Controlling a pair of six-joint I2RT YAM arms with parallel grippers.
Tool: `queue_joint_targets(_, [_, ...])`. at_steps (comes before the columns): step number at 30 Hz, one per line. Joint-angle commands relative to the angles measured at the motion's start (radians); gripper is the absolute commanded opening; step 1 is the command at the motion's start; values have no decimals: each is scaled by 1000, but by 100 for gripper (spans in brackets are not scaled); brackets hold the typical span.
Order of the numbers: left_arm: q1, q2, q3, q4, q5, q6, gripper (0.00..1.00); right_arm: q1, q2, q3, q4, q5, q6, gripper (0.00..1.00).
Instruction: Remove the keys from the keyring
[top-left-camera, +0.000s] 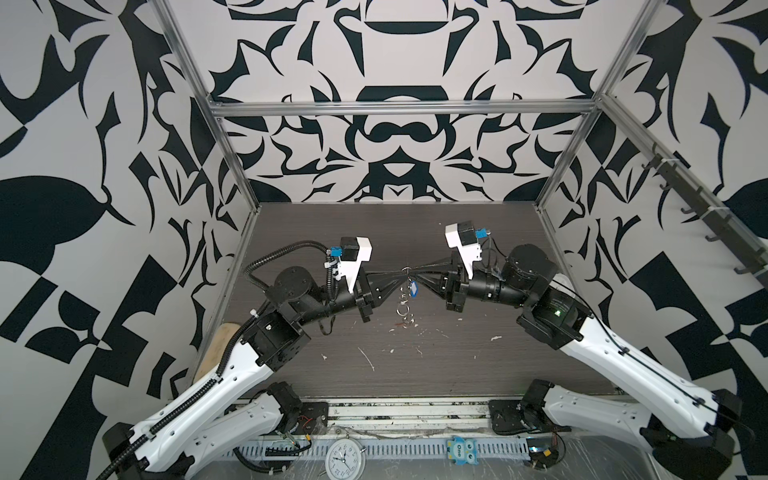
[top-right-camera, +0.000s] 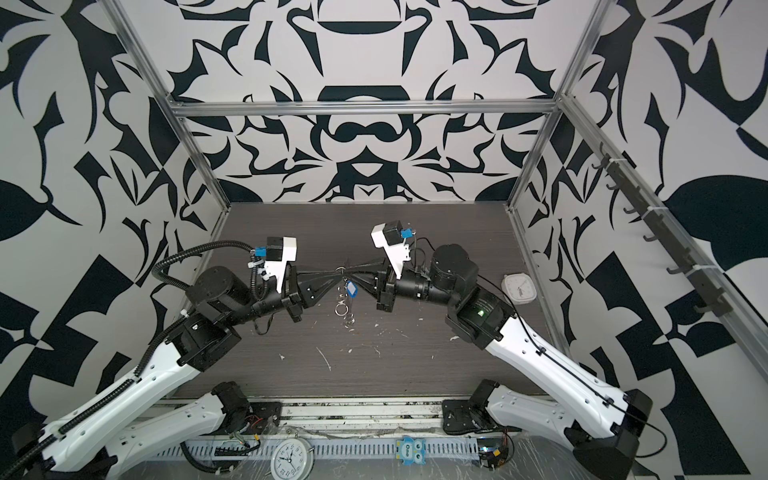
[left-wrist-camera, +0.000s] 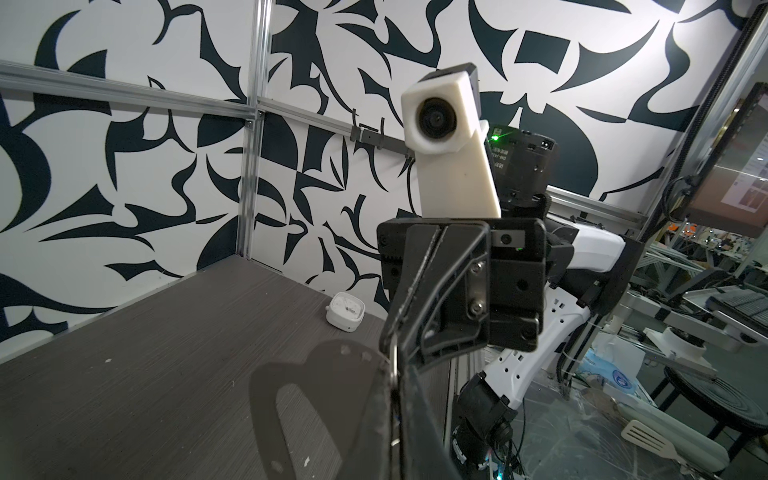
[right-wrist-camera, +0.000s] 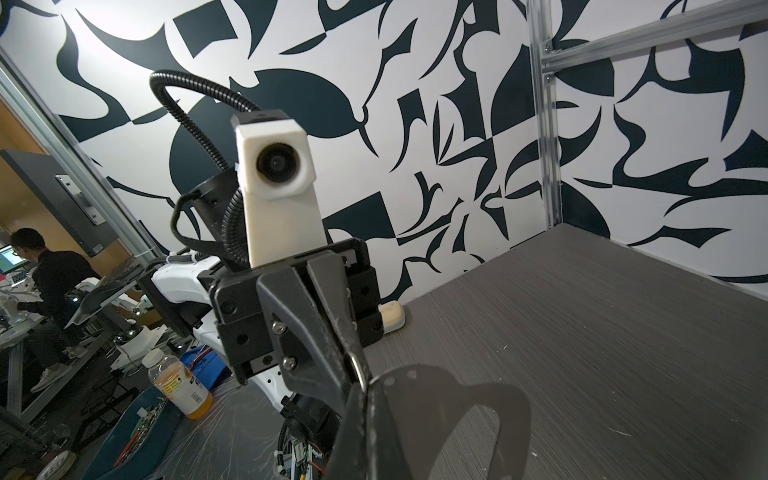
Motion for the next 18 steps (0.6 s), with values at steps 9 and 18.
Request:
queue_joint_targets(9, [2, -36, 7, 9, -31, 9, 0, 4, -19, 26, 17, 4, -1, 20])
queue_joint_targets(18, [2, -51, 20, -34, -68, 8, 0, 4, -106, -21, -61, 157, -18, 40])
